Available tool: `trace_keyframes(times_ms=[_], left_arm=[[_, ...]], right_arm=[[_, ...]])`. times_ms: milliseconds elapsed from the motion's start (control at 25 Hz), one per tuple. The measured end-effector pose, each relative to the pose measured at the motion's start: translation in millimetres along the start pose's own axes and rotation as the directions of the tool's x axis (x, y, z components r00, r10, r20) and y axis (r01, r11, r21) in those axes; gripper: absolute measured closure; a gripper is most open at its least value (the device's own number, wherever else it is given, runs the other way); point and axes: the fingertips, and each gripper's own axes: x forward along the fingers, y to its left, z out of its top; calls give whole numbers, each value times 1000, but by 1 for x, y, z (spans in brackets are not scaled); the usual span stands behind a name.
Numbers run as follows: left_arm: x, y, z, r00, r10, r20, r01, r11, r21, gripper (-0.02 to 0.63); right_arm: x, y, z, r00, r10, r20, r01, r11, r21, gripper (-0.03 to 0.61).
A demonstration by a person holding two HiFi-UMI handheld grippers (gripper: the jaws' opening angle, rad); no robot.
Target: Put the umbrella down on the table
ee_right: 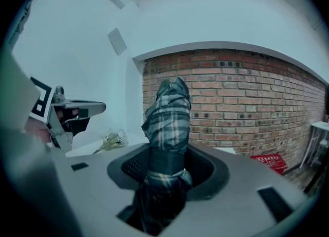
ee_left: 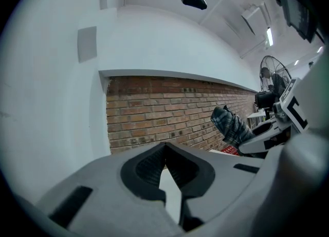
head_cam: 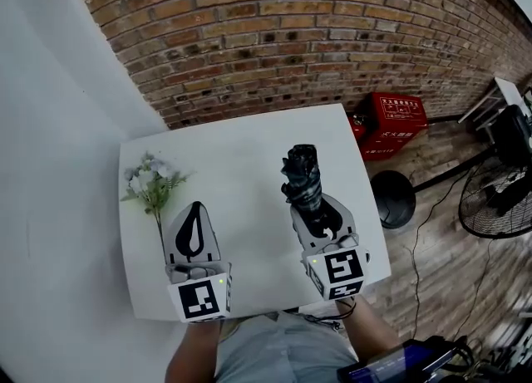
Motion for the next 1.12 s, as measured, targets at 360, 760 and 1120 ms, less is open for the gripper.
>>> trace_keyframes(times_ms=[360, 760, 1120], left_arm=[[11, -2, -12, 1000, -7, -21, 7, 1000, -2, 609], [16, 1, -15, 1000, 1, -28, -1, 1000, 4, 609], [21, 1, -19, 999, -1, -48, 1, 1000, 0, 609]], right_arm=[[18, -9, -33, 998, -5, -69, 6, 1000, 9, 387], [31, -11, -54, 993, 5, -122, -3, 1000, 16, 387], [37, -18, -76, 984, -1, -177, 4, 1000, 18, 387]])
